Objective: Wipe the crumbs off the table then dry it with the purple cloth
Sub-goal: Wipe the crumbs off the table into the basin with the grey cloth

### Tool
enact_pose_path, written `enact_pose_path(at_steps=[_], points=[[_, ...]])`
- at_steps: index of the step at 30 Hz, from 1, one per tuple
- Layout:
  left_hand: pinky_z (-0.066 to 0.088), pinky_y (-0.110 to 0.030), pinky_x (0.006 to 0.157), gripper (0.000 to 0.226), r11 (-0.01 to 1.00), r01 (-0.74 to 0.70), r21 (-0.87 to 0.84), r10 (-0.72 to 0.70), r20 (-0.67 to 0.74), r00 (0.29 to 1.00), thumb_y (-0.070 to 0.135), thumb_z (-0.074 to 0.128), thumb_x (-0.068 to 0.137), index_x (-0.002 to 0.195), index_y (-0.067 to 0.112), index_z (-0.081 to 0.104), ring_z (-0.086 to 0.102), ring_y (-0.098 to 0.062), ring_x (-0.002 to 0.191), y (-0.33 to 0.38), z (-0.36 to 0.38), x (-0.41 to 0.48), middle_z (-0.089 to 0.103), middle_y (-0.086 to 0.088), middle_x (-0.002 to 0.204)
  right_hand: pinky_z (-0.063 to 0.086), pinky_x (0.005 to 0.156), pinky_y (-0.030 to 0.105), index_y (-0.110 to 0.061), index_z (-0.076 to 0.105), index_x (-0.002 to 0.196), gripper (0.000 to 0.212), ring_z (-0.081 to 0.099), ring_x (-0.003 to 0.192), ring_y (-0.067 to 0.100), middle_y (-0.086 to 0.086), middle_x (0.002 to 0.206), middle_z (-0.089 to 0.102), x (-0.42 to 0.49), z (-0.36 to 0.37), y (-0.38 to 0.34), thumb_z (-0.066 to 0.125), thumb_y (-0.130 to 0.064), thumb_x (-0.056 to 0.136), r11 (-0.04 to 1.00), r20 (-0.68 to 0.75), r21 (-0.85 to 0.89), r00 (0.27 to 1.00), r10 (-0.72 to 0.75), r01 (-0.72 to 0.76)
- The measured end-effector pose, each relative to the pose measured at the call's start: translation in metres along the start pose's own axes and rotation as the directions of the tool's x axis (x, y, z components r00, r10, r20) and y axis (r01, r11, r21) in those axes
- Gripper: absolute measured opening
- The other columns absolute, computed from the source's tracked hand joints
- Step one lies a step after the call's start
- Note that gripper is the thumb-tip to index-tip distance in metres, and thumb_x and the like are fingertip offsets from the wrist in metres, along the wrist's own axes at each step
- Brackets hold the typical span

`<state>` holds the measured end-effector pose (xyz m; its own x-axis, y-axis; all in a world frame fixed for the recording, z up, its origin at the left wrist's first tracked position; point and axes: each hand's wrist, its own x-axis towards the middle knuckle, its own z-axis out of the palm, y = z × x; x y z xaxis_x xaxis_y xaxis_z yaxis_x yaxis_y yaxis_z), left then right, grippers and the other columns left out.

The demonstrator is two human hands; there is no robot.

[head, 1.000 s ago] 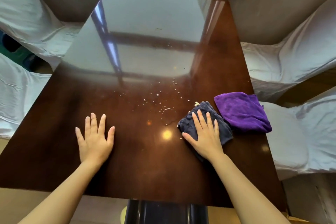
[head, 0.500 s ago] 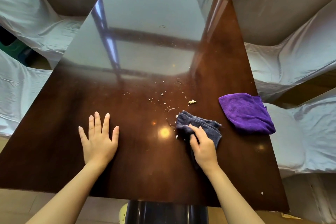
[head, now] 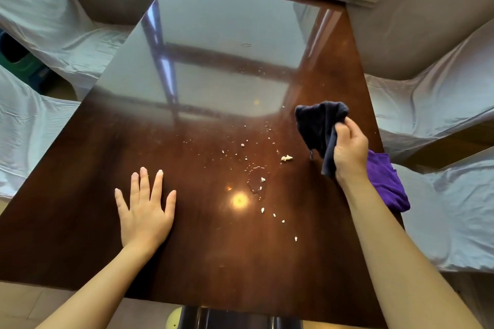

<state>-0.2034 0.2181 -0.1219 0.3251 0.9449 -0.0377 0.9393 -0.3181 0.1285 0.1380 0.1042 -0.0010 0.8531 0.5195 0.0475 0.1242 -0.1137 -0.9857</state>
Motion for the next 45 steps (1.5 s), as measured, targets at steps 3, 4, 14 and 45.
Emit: enact_pose_path(at_steps=[3,4,14,45], points=[[0.000,-0.051,0.115,0.063,1.000,-0.001,-0.004,0.001,-0.005,1.000,0.056,0.011,0.091,0.146,0.026,0.011,0.000,-0.019,0.144,0.001,0.001,-0.002,0.007,-0.007,0.157,0.038,0.075,0.000,-0.008,0.061,0.113,0.026,0.057,0.097,0.009,-0.002,0.104,0.061,0.033,0.029,0.008,0.045,-0.009,0.092,0.968,0.024,-0.182,0.985,-0.172,0.174],[0.000,-0.051,0.115,0.065,1.000,0.002,-0.004,-0.002,-0.007,1.000,0.056,0.012,0.089,0.145,0.026,0.011,0.001,-0.018,0.144,0.001,0.001,-0.002,0.008,-0.007,0.157,0.036,0.078,0.000,-0.004,0.060,0.115,0.027,0.055,0.101,0.013,0.001,0.106,0.061,0.042,0.038,0.015,0.047,-0.007,0.091,0.942,0.048,-0.256,0.976,-0.211,0.216],[0.010,-0.055,0.112,0.073,1.000,-0.009,0.008,0.009,0.000,1.000,0.059,0.002,0.086,0.142,0.019,0.027,0.019,-0.024,0.141,0.002,-0.002,-0.003,0.026,-0.014,0.152,-0.009,0.112,0.055,-0.039,0.011,0.144,0.058,-0.012,0.144,0.025,-0.003,0.158,-0.001,0.072,0.093,0.091,0.019,-0.061,0.091,0.465,0.551,-0.771,0.822,0.143,0.436],[0.000,-0.053,0.115,0.062,1.000,-0.007,-0.017,0.007,-0.013,1.000,0.052,0.019,0.092,0.146,0.023,0.014,0.002,-0.022,0.145,0.002,0.001,-0.002,0.009,-0.009,0.157,-0.015,0.112,0.040,-0.038,0.017,0.143,0.053,-0.010,0.144,0.016,-0.010,0.157,0.006,-0.095,0.061,0.082,0.036,-0.048,0.094,0.490,0.811,-0.532,0.582,0.061,0.690]])
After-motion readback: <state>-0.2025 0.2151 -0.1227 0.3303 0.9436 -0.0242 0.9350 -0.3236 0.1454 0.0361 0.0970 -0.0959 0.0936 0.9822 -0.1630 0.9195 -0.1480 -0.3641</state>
